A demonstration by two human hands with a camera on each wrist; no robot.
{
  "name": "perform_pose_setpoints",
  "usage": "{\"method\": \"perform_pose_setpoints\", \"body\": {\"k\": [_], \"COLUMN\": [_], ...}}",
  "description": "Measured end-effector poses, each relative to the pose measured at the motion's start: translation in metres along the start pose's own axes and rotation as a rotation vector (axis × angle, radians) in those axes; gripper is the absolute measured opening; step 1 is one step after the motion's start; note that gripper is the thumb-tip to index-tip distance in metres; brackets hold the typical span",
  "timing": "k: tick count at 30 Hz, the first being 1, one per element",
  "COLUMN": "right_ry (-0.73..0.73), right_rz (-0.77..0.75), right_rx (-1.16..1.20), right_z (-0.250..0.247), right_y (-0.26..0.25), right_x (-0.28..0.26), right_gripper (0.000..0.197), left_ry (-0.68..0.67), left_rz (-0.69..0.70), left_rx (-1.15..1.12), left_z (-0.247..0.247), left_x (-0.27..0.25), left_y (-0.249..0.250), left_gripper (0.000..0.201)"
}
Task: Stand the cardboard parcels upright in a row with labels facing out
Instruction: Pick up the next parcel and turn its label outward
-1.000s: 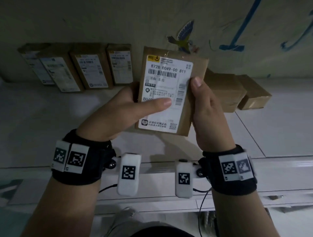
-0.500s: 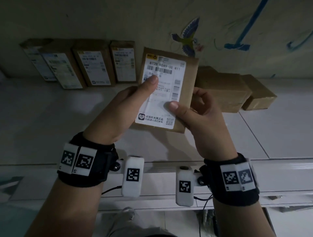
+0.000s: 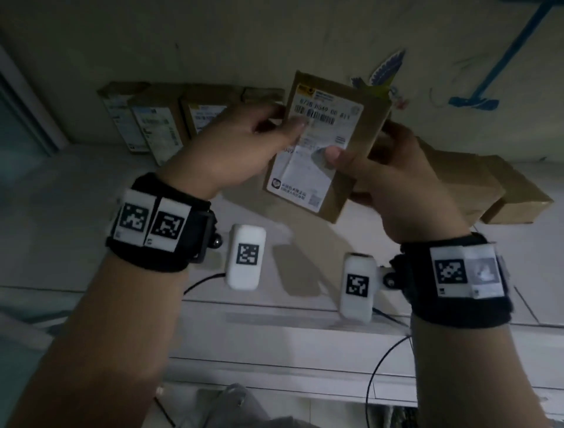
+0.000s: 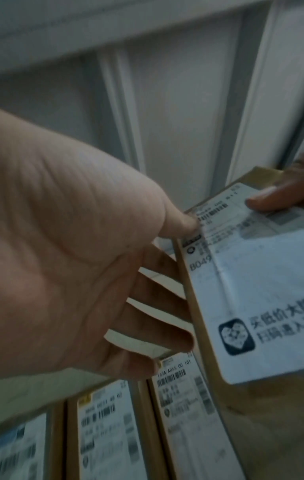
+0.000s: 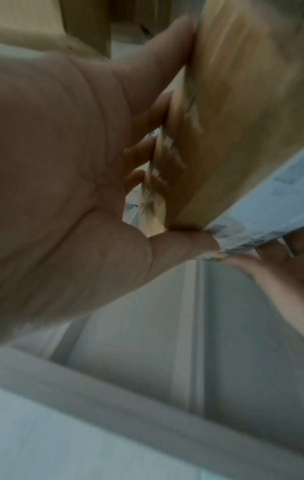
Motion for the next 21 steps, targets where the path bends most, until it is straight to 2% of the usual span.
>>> {"method": "perform_pose_setpoints", "body": {"k": [2,4,6,7,10,11,13,16,18,21], "right_ry": [0.055,0.094,0.111,0.114,0.119,0.12,0.127,0.119,0.103,0.1], "right_rz": [-0.02,-0.034,-0.049,-0.04,0.051,0.083,0.146,0.192,0.195,0.197], "right_rx": [-0.002,-0.033,-0.092,-0.125,-0.271,-0.331,-0.417,-0.485,-0.571,-0.627], "right_z": [0.001,0.004,0.007,0.008,0.006,0.003,-0.001,0.002,0.009,0.015], "right_y": [-0.001,0.003,0.011,0.016,0.038,0.044,0.059,0.071,0.07,0.067], "right_x": [0.017,0.034,0.053,0.062,0.082,0.086,0.098,0.113,0.122,0.137], "right_gripper": [0.093,0.096,0.1,0.101,0.098,0.093,0.083,0.09,0.095,0.088], "left_ry": [0.042,0.071,0.123,0.145,0.146,0.13,0.126,0.126,0.115,0.147], "left_rz": [-0.04,-0.046,-0.05,-0.052,-0.126,-0.144,-0.117,-0.054,-0.048,-0.014], "left_rx": [0.154,0.263,0.365,0.42,0.607,0.66,0.762,0.811,0.837,0.866], "left_z": [-0.011,-0.019,-0.033,-0.039,-0.048,-0.049,-0.05,-0.047,-0.043,-0.039], "left_x": [0.018,0.043,0.072,0.087,0.119,0.126,0.135,0.142,0.147,0.149], "left_y": [0.003,0.001,-0.015,-0.025,-0.053,-0.061,-0.071,-0.078,-0.081,-0.084], "left_gripper": [0.044,0.061,0.065,0.069,0.096,0.097,0.082,0.056,0.051,0.049]}}
Point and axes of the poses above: each hand's wrist, its own x-axis towards the middle knuckle, its own z-axis out of the palm, y = z × x, the point moved 10 cm from there along x, towards the middle knuckle, and after that the axes turned 4 degrees about x, right-handed, at the moved point
